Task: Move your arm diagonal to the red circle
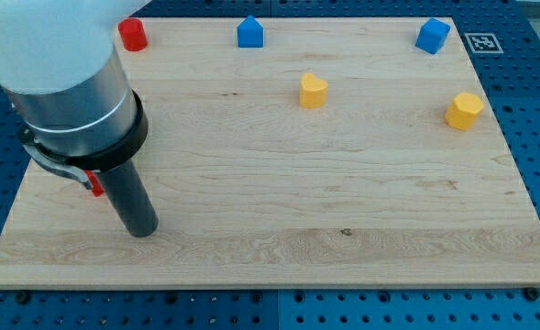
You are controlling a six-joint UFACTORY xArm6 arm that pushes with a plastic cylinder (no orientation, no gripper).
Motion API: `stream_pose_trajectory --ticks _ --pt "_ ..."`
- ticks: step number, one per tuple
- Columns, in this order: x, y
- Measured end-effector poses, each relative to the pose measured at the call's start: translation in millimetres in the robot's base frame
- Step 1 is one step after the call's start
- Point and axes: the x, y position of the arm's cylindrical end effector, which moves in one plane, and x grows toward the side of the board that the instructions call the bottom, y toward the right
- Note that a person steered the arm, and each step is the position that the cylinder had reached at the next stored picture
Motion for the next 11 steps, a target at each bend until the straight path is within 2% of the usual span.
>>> stream_pose_trajectory --ticks 2,3,8,11 --pt "0.0 27.4" --pt "-15.7 38.2" --pt "-153.5 50.0" --pt "-167.2 50.0"
